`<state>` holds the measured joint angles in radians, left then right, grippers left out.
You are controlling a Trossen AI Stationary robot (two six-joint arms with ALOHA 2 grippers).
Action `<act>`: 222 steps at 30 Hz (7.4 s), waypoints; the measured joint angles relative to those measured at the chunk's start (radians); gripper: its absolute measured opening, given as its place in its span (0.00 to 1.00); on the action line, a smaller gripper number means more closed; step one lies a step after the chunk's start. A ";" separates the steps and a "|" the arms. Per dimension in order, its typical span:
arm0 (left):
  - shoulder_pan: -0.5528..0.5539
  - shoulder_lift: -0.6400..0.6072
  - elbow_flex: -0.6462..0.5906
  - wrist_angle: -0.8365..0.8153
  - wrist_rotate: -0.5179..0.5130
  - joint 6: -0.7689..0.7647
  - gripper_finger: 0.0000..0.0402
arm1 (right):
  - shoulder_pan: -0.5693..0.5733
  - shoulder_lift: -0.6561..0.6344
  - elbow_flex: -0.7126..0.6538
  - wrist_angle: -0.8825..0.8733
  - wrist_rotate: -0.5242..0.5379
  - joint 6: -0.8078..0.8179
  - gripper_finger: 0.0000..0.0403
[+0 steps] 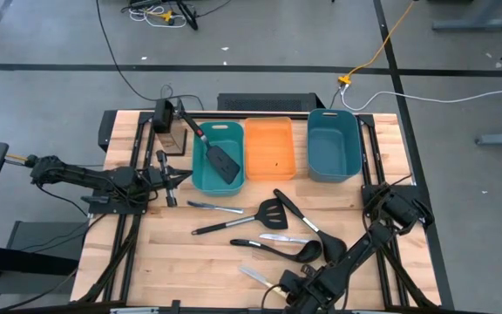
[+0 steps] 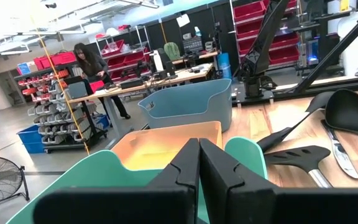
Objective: Pick & Place Kitchen Items
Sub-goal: Put the yellow table knife into the orange bin
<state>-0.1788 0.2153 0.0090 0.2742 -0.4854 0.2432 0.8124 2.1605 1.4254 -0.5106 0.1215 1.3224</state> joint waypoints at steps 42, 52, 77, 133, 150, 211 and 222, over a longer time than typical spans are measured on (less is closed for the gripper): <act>-0.060 0.152 0.020 0.043 0.296 -0.105 0.01 | 0.022 -0.037 -0.063 -0.039 0.165 -0.078 0.22; -0.187 0.501 0.100 0.203 0.234 -0.122 0.00 | 0.018 -0.035 -0.065 -0.038 0.186 -0.151 0.25; -0.433 1.584 0.683 0.213 0.161 -0.276 0.00 | 0.030 -0.033 -0.068 -0.020 0.235 -0.158 0.27; -0.491 1.704 0.756 0.198 0.091 -0.127 0.00 | -0.011 -0.032 -0.066 0.041 0.256 -0.276 0.25; -0.501 1.699 0.765 0.183 0.125 -0.152 0.00 | -0.012 -0.032 -0.067 0.046 0.257 -0.273 0.27; -0.605 0.993 0.566 0.030 -0.121 -0.015 0.01 | 0.029 -0.134 -0.071 -0.028 0.432 -0.317 0.21; -0.469 0.416 0.176 0.091 -0.125 -0.107 0.00 | 0.048 -0.273 -0.068 0.053 0.626 -0.569 0.21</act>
<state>-0.6476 0.6314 0.1846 0.3649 -0.6100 0.1363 0.8603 1.8879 1.3569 -0.4574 0.7472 0.7532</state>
